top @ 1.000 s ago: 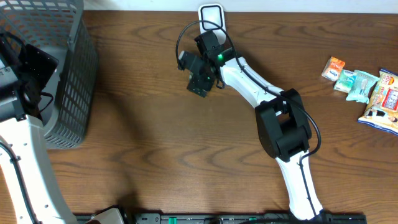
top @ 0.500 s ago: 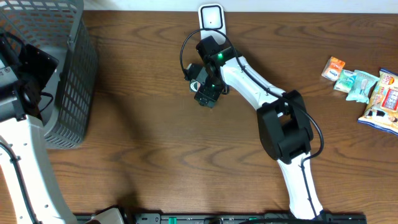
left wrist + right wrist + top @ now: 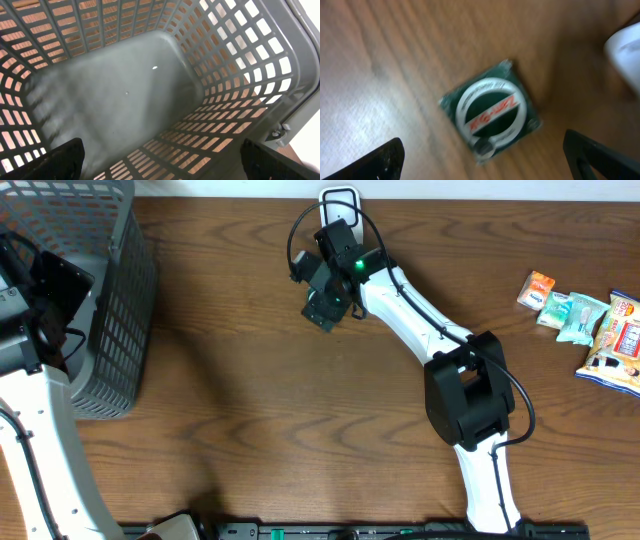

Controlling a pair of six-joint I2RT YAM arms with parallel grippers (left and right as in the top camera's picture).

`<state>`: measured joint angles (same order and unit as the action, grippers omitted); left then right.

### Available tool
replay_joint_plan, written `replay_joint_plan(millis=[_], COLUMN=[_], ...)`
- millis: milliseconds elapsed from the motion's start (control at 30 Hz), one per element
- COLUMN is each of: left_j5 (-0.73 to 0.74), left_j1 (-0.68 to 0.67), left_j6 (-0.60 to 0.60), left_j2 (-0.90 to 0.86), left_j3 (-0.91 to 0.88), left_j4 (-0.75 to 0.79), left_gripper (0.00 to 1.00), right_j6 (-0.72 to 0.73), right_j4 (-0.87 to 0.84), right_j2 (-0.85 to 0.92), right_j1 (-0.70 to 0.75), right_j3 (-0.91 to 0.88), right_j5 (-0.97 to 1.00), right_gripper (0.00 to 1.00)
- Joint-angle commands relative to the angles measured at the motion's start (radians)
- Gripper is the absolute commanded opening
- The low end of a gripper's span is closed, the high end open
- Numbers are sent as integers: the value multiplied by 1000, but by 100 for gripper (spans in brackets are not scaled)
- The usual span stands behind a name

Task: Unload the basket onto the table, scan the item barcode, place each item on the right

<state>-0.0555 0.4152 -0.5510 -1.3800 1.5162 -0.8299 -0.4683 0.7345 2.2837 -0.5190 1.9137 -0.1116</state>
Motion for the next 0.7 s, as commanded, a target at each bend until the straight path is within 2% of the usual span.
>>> replay_joint_plan(millis=[0, 200, 333, 433, 667], left_j5=[-9, -9, -9, -9, -9], left_j1=[3, 3, 3, 3, 3], left_j6=[-4, -4, -4, -4, -4], left_j2=[0, 0, 0, 0, 0], left_j3=[6, 6, 6, 6, 6], left_j4=[0, 0, 0, 0, 0], left_gripper=[98, 98, 97, 98, 98], right_j6=[0, 0, 0, 17, 53], right_j4=[-63, -170, -179, -178, -193], right_j2=[26, 77, 118, 130, 130], right_j1=[12, 23, 29, 37, 57], right_j3=[-3, -3, -3, -3, -3], right_j5=[1, 1, 5, 42, 51], right_gripper=[97, 99, 99, 95, 96])
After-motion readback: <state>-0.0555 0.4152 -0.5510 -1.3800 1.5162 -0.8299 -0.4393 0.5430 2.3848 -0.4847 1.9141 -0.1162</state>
